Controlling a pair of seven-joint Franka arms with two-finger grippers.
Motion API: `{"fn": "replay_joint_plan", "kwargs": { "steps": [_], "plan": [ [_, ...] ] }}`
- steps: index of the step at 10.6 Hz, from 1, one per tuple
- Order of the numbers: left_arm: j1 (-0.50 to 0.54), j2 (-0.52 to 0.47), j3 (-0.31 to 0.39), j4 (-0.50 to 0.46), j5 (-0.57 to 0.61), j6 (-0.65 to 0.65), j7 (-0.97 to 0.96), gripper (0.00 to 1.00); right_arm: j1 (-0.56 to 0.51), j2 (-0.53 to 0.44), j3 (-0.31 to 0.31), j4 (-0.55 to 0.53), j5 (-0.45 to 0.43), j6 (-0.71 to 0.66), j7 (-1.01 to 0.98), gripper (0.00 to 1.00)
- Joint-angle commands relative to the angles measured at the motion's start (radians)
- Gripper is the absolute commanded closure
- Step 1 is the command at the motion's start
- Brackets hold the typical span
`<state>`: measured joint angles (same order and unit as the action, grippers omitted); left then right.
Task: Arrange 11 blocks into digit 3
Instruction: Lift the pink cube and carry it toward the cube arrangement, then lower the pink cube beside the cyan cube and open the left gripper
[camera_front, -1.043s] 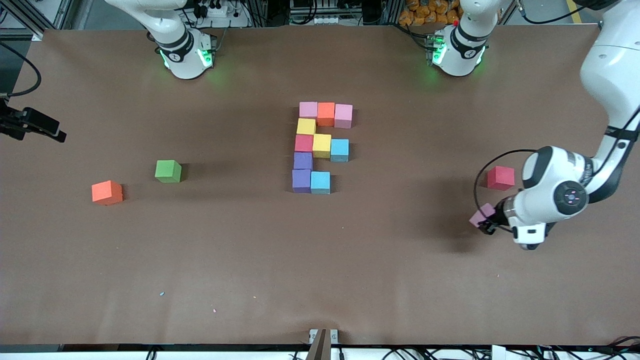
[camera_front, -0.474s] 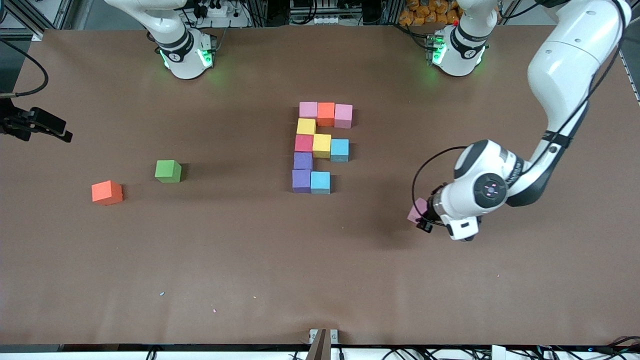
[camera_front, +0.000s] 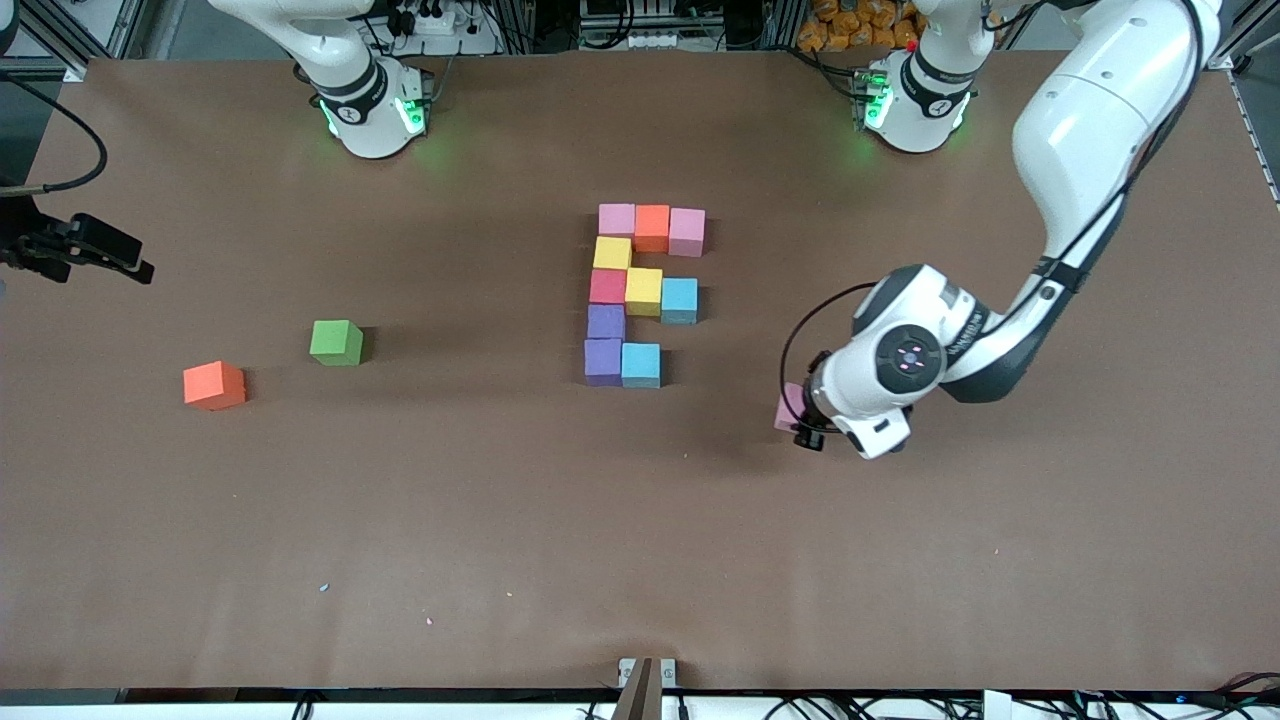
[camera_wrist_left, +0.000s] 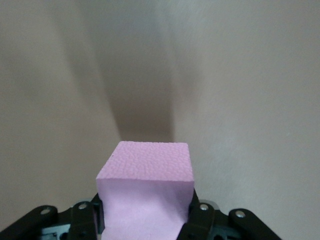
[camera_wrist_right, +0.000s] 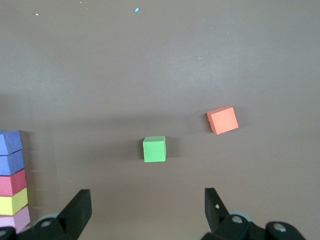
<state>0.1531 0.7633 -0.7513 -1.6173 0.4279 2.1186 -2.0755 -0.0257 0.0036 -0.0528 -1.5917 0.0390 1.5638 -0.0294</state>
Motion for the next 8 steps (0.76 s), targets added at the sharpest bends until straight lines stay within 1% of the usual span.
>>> {"fn": "replay_joint_plan", "kwargs": {
  "steps": [1, 2, 3, 5, 8],
  "plan": [
    [-0.085, 0.028, 0.020, 0.040, -0.024, 0.033, -0.159, 1.00, 0.004, -0.011, -0.004, -0.010, -0.011, -0.005, 0.013, 0.00],
    [-0.125, 0.048, 0.030, 0.066, -0.023, 0.038, -0.211, 1.00, 0.004, -0.013, -0.004, -0.008, -0.013, -0.004, 0.013, 0.00],
    [-0.179, 0.063, 0.056, 0.089, -0.024, 0.043, -0.250, 1.00, -0.002, -0.016, -0.007, -0.008, -0.014, -0.014, 0.003, 0.00],
    [-0.301, 0.077, 0.149, 0.128, -0.026, 0.055, -0.340, 1.00, 0.004, -0.019, -0.004, 0.001, -0.014, -0.030, 0.002, 0.00],
    [-0.349, 0.094, 0.159, 0.131, -0.026, 0.101, -0.415, 1.00, 0.021, -0.020, 0.001, 0.004, -0.017, -0.030, 0.008, 0.00]
  ]
}}
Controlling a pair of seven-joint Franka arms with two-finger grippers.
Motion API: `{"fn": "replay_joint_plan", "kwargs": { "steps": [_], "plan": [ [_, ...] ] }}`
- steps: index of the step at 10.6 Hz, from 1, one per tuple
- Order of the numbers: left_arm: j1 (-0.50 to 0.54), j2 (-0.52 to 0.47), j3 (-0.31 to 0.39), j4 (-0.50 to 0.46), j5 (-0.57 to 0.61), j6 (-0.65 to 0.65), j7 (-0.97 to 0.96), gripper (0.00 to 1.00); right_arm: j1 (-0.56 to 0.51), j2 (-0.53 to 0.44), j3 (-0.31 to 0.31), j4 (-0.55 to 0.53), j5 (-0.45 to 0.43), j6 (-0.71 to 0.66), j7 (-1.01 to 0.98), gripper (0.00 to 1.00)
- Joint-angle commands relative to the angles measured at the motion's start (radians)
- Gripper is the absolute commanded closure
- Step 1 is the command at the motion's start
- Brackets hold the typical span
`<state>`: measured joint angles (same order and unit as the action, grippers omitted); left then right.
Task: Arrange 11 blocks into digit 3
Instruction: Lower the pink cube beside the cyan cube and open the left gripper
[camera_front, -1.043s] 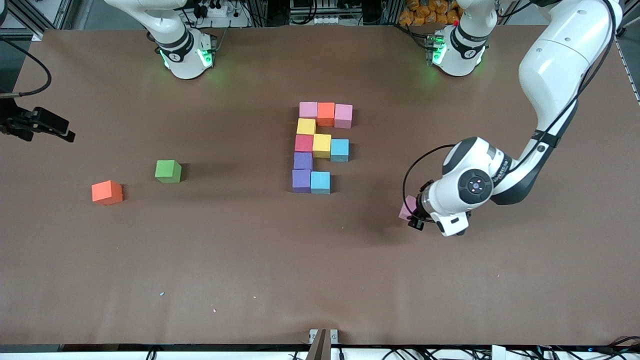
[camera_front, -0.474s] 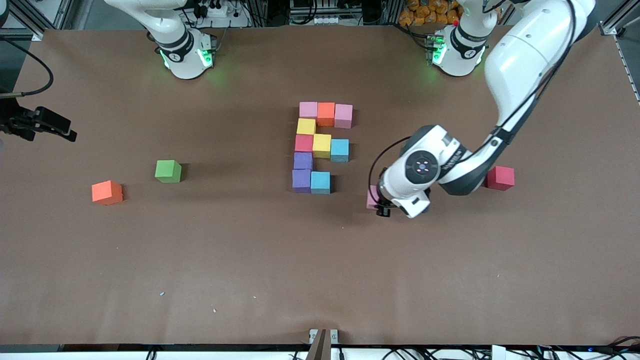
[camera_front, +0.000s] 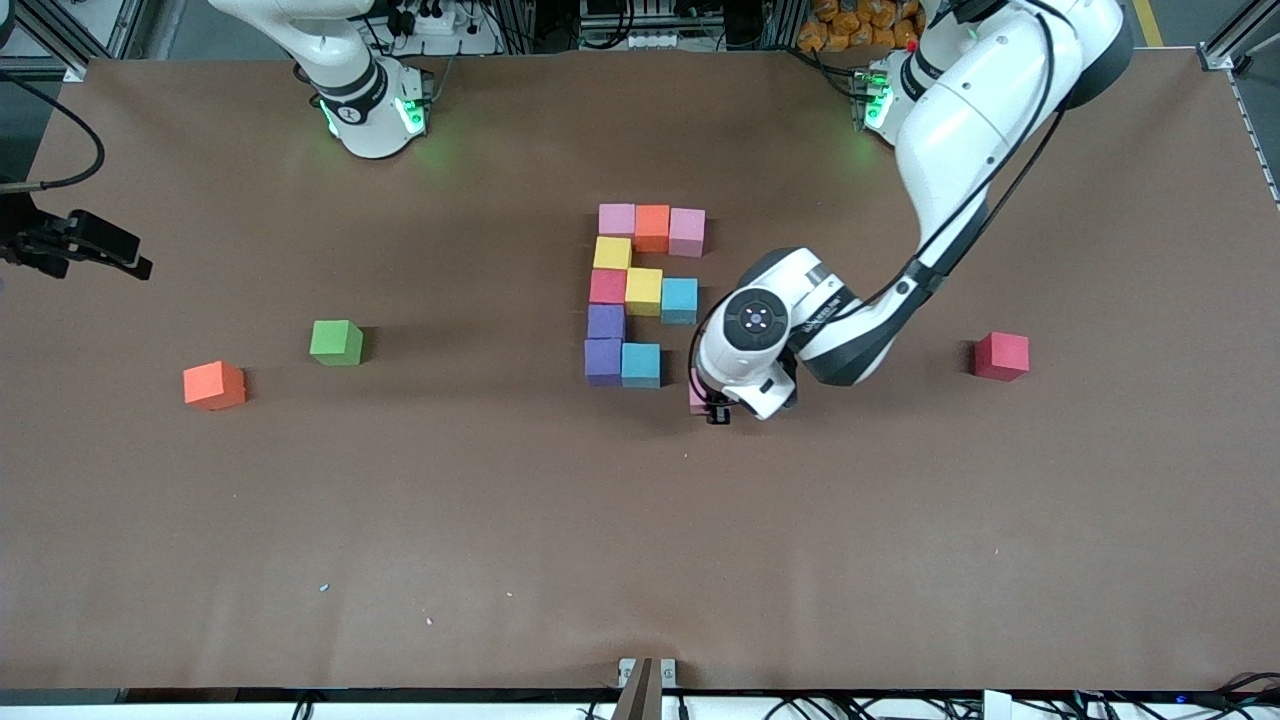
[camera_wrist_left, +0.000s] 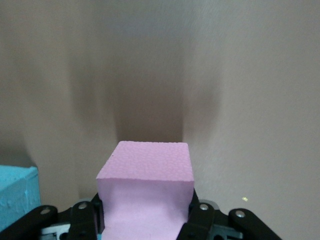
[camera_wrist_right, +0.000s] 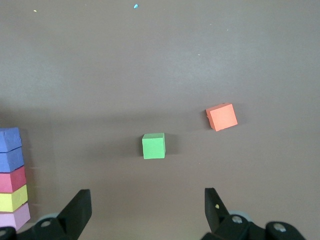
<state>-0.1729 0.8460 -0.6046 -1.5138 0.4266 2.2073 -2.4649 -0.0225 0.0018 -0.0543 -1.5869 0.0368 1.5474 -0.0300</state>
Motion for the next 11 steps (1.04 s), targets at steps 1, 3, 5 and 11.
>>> {"fn": "replay_joint_plan", "kwargs": {
  "steps": [1, 3, 5, 11],
  "plan": [
    [-0.030, 0.011, 0.013, 0.027, -0.025, 0.015, -0.037, 1.00, 0.022, -0.025, 0.004, 0.001, -0.017, -0.012, 0.010, 0.00],
    [-0.048, 0.008, 0.013, 0.017, -0.020, 0.015, -0.055, 1.00, 0.036, -0.026, 0.008, 0.002, -0.020, -0.024, 0.019, 0.00],
    [-0.059, 0.008, 0.013, -0.002, -0.020, 0.015, -0.065, 1.00, 0.035, -0.017, 0.008, -0.001, -0.020, -0.018, 0.019, 0.00],
    [-0.063, -0.013, 0.011, -0.091, -0.012, 0.054, -0.077, 1.00, 0.027, -0.013, 0.004, -0.007, -0.043, -0.027, 0.012, 0.00]
  ]
}}
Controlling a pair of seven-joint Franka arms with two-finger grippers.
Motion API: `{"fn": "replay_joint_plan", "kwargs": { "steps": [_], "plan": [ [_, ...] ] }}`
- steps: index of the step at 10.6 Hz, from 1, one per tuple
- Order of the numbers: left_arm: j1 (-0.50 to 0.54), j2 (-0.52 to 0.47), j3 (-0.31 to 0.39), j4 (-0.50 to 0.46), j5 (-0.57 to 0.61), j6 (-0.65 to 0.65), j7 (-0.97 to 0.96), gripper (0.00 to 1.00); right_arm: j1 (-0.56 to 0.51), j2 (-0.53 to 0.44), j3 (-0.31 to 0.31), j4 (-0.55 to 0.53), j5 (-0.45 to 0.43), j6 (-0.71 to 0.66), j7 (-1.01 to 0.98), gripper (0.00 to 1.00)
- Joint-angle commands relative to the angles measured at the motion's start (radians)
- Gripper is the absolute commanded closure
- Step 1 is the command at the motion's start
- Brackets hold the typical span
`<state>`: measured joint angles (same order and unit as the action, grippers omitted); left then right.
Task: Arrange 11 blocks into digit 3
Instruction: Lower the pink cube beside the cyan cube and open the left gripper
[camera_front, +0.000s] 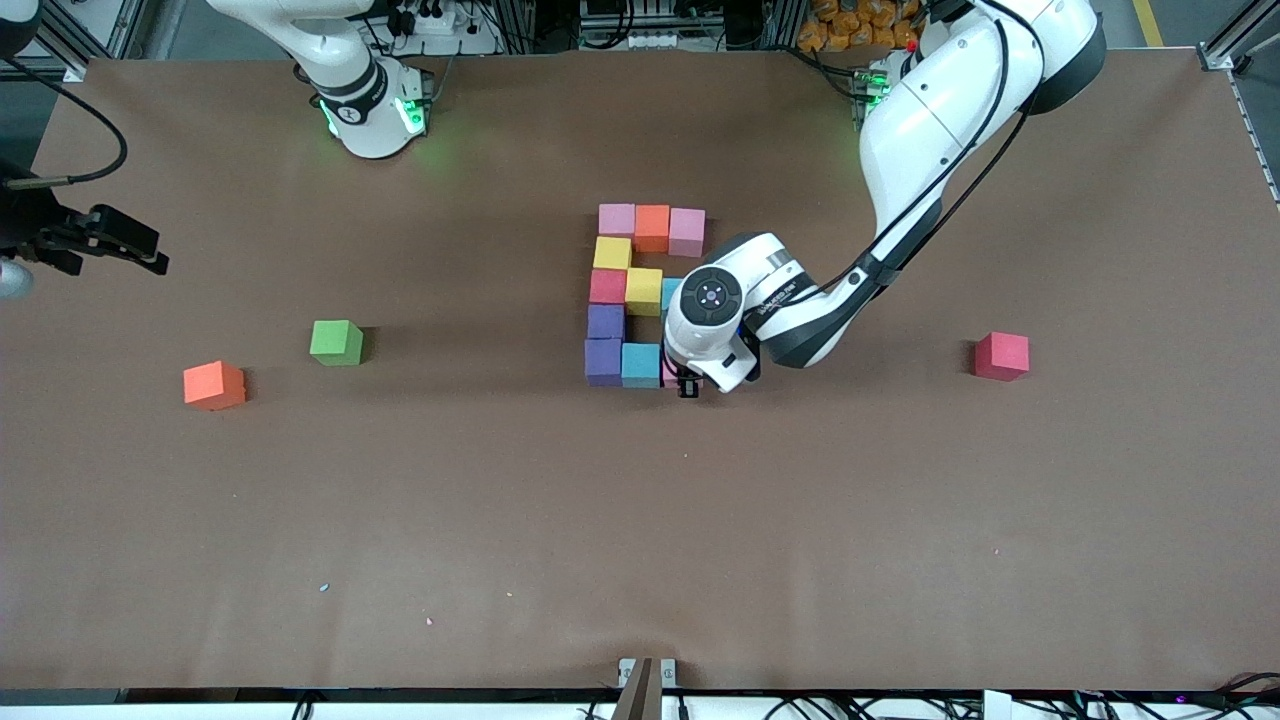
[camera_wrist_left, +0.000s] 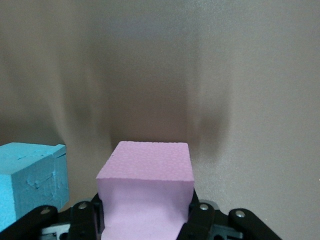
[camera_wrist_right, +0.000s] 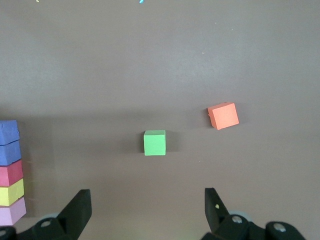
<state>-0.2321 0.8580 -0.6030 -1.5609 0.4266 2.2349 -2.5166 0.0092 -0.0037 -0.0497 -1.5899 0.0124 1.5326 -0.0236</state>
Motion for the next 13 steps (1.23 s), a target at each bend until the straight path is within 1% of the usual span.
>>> {"fn": "replay_joint_plan", "kwargs": {
  "steps": [1, 6, 7, 8, 10, 12, 13],
  "plan": [
    [-0.004, -0.030, 0.008, -0.044, -0.008, 0.028, -0.033, 1.00, -0.012, -0.007, -0.001, -0.004, -0.019, -0.014, -0.015, 0.00],
    [-0.016, -0.028, 0.008, -0.038, -0.002, 0.072, -0.031, 1.00, -0.012, -0.007, -0.001, 0.002, -0.022, -0.012, -0.027, 0.00],
    [-0.018, -0.027, 0.008, -0.039, 0.000, 0.072, -0.027, 0.54, -0.012, -0.007, -0.001, 0.002, -0.028, -0.011, -0.029, 0.00],
    [-0.035, -0.025, 0.009, -0.041, 0.023, 0.072, -0.028, 0.01, -0.012, -0.006, -0.001, 0.002, -0.035, -0.009, -0.029, 0.00],
    [-0.023, -0.031, 0.009, -0.041, 0.035, 0.066, -0.031, 0.00, -0.012, -0.006, -0.001, 0.002, -0.037, -0.008, -0.030, 0.00],
    [-0.016, -0.089, 0.006, -0.048, 0.034, 0.051, -0.028, 0.00, -0.012, -0.004, -0.001, 0.002, -0.042, -0.008, -0.030, 0.00],
    [-0.013, -0.137, 0.002, -0.053, 0.024, 0.007, -0.021, 0.00, -0.009, -0.004, -0.001, 0.002, -0.042, -0.008, -0.030, 0.00]
  ]
}}
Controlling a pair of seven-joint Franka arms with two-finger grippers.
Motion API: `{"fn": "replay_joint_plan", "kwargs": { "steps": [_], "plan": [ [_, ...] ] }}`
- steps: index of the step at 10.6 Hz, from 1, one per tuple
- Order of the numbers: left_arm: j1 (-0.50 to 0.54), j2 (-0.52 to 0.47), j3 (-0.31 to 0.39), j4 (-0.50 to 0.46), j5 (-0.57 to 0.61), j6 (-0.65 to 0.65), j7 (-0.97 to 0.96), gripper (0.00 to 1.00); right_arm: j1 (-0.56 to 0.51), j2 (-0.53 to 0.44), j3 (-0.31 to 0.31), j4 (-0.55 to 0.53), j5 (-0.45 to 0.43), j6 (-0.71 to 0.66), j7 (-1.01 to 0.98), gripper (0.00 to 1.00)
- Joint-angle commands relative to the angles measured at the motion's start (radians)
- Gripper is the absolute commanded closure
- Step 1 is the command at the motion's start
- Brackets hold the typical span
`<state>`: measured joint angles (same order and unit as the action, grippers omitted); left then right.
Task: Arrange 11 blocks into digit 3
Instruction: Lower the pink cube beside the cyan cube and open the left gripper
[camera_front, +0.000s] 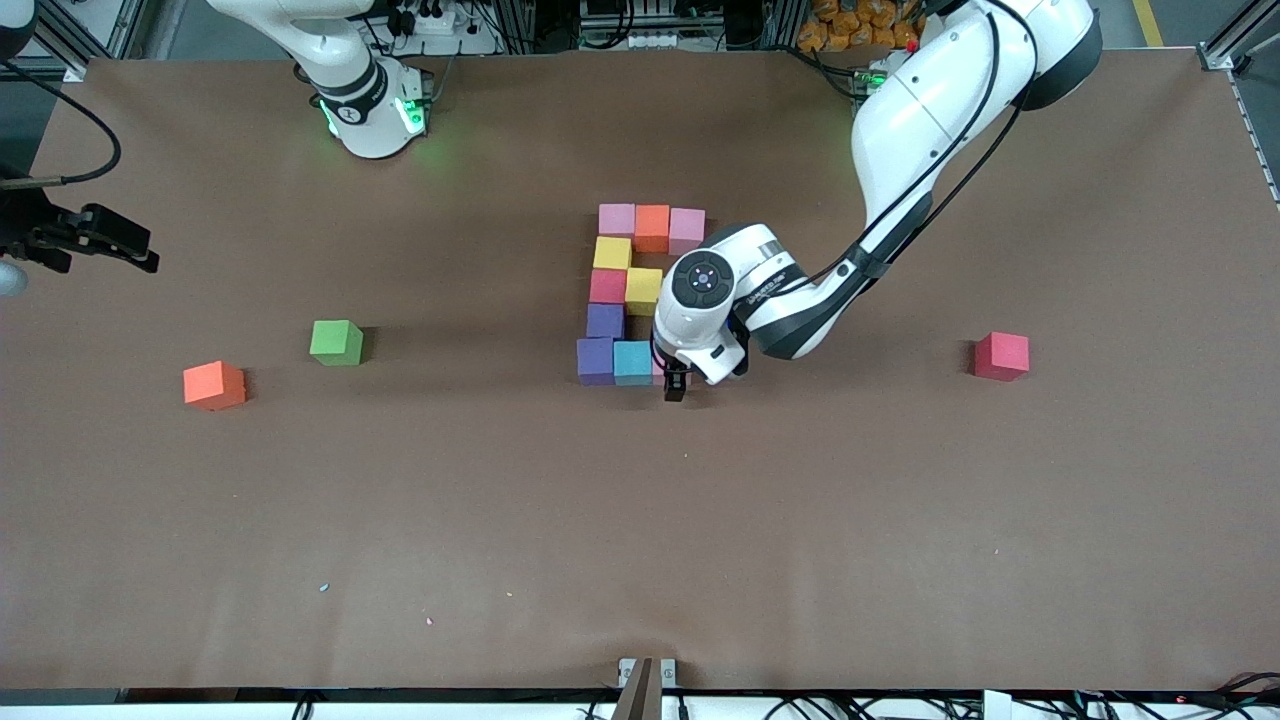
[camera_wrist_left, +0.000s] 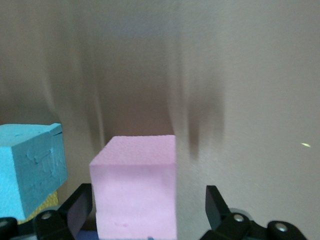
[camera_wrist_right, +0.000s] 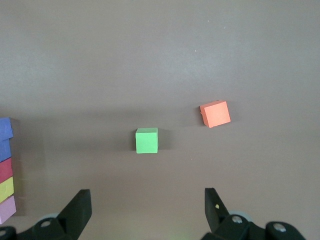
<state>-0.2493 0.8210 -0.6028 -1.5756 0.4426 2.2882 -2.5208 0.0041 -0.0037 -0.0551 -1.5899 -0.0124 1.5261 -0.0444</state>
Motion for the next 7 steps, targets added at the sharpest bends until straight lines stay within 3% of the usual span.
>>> {"fn": "replay_joint_plan", "kwargs": {
  "steps": [1, 5, 7],
  "plan": [
    [0.021, -0.155, -0.015, -0.052, -0.001, -0.070, -0.009, 0.00, -0.004, -0.004, 0.006, 0.001, -0.017, -0.001, -0.009, 0.00],
    [0.310, -0.288, -0.268, -0.086, 0.001, -0.197, 0.164, 0.00, 0.000, -0.004, 0.008, 0.001, -0.017, -0.004, -0.009, 0.00],
    [0.454, -0.331, -0.334, -0.080, 0.001, -0.245, 0.340, 0.00, 0.004, -0.004, 0.008, -0.001, -0.017, -0.004, -0.008, 0.00]
  ]
}}
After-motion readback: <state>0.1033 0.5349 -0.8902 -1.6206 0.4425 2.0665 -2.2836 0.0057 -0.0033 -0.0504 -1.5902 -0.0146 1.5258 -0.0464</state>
